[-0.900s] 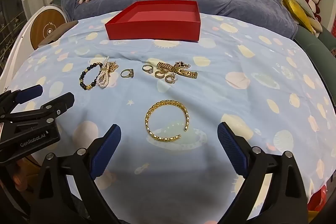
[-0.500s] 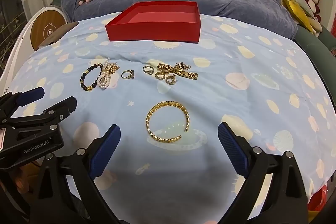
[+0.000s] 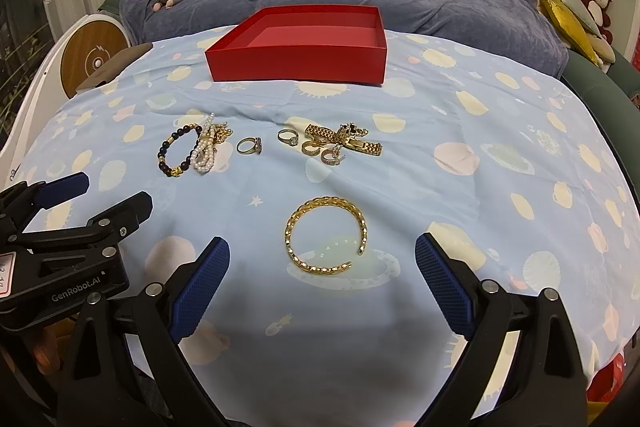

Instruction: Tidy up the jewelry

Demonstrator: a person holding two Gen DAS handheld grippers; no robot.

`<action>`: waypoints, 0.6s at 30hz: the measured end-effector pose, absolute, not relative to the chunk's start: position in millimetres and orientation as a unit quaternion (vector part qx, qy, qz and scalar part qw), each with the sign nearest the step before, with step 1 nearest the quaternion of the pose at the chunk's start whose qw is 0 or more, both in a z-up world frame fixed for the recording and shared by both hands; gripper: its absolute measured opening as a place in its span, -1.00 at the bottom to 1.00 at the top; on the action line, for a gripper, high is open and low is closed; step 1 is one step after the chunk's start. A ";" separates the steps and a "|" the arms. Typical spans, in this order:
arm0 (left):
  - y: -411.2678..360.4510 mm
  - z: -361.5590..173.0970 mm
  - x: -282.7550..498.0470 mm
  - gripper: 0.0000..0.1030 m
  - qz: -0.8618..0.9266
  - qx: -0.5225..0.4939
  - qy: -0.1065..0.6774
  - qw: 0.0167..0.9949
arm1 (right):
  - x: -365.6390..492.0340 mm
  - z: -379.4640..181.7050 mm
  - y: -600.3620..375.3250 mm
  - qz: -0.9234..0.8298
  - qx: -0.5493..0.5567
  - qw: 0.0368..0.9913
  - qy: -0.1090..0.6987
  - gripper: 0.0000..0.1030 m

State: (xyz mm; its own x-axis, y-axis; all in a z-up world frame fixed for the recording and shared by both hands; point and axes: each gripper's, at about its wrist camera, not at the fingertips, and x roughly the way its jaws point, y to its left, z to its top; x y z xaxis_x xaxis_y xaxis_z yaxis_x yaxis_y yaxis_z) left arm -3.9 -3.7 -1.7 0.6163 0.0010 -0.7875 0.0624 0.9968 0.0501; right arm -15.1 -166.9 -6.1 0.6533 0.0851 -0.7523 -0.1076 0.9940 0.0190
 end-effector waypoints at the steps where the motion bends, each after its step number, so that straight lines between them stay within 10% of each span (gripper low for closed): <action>1: -3.7 -1.8 -4.0 0.60 -0.017 0.035 0.438 0.898 | -15.1 -6.1 -166.9 0.053 -0.013 0.909 0.413 0.78; 18: -2.3 -1.3 -4.9 0.60 -0.019 0.032 0.439 0.898 | -14.6 -7.3 -164.7 0.054 -0.014 0.909 0.414 0.78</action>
State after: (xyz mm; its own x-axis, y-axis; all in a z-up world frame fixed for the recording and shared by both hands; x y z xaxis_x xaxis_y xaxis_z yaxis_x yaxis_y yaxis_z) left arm -4.9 -2.3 -1.3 0.6135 -0.0053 -0.7897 0.0616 0.9973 0.0411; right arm -14.6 -164.7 -7.3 0.6516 0.0861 -0.7537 -0.1085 0.9939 0.0198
